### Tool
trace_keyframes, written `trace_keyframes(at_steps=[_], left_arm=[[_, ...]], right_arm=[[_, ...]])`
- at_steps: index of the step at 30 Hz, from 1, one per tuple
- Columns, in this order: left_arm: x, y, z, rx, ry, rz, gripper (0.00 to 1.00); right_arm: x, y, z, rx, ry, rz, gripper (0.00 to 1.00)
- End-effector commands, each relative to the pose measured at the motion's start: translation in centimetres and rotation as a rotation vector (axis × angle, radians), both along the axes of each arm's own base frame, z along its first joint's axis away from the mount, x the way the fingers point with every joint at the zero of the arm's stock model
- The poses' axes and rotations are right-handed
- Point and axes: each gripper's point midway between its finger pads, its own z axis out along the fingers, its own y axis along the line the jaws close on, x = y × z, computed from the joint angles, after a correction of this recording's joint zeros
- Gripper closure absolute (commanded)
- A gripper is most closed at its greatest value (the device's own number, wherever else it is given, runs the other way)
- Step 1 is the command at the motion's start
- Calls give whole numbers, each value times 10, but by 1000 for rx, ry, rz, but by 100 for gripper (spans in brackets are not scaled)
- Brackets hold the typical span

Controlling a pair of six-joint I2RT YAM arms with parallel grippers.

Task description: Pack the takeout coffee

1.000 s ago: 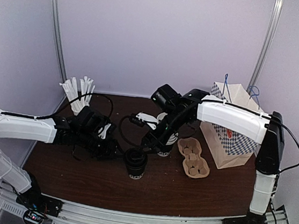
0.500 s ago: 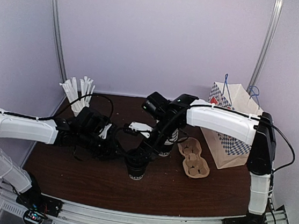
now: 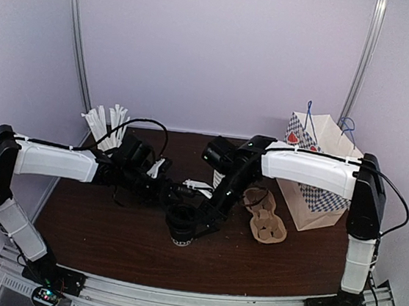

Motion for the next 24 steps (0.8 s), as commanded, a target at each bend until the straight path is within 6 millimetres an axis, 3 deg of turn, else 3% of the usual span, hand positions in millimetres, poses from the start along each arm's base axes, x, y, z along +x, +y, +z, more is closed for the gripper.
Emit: trace_keyframes(at_steps=[1, 6, 15, 19, 24], left_arm=[[-3, -1, -10, 47, 7, -48, 53], [-2, -4, 4, 34, -28, -77, 48], [3, 7, 63, 30, -214, -83, 35], [-6, 17, 65, 49, -207, -76, 35], [-24, 21, 52, 6, -116, -66, 35]], right_arm=[[-21, 3, 32, 107, 60, 17, 20], [-16, -1, 31, 98, 34, -21, 23], [5, -6, 14, 50, -20, -111, 34], [15, -4, 9, 48, -22, -139, 39], [29, -6, 9, 54, -10, -188, 49]])
